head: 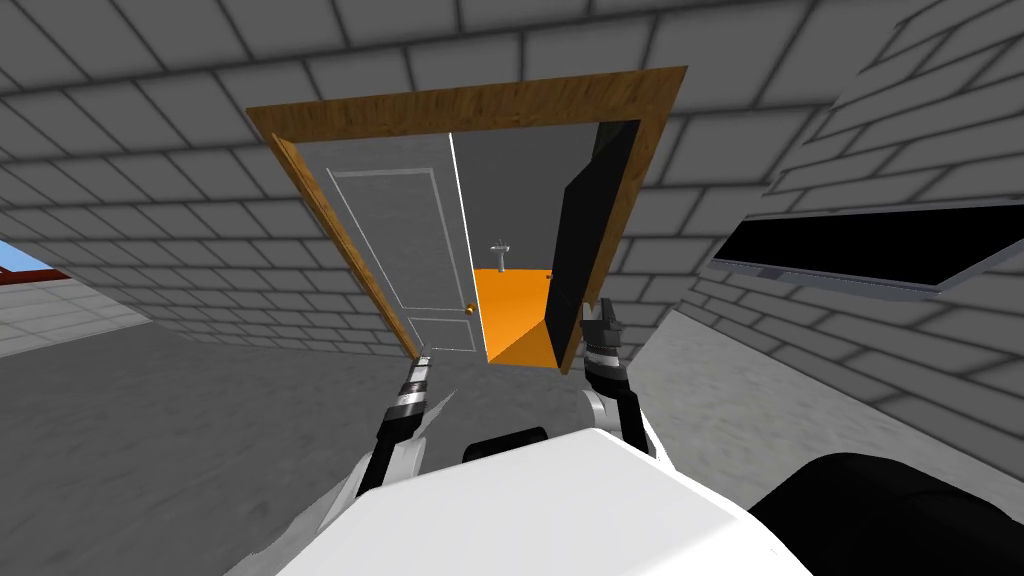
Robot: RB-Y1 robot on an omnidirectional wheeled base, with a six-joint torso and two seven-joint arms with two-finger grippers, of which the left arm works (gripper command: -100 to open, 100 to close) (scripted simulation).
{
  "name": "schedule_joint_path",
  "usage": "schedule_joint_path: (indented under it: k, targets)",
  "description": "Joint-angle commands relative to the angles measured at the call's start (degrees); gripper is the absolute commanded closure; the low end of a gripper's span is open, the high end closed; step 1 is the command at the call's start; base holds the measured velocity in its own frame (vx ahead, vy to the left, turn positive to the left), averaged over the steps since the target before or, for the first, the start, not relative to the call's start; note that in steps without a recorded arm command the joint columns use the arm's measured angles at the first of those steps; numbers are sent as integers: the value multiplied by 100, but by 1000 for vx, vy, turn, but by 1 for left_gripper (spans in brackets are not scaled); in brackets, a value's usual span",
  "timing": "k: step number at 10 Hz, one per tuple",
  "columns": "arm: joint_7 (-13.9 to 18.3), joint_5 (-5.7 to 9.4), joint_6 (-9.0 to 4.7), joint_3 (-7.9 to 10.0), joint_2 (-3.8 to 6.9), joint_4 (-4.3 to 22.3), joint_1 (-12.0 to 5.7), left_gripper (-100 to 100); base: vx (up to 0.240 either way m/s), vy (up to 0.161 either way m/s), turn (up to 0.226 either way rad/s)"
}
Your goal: Push the door open
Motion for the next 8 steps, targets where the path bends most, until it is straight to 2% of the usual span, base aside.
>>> schedule_joint_path:
  k: [1,8]
  targets:
    - [-284,-32,-77,-28,35,259,-91,-100,103,19,-1]
    - [-1427,-159,-428,-144,204,1359,-437,-100,97,14,-3]
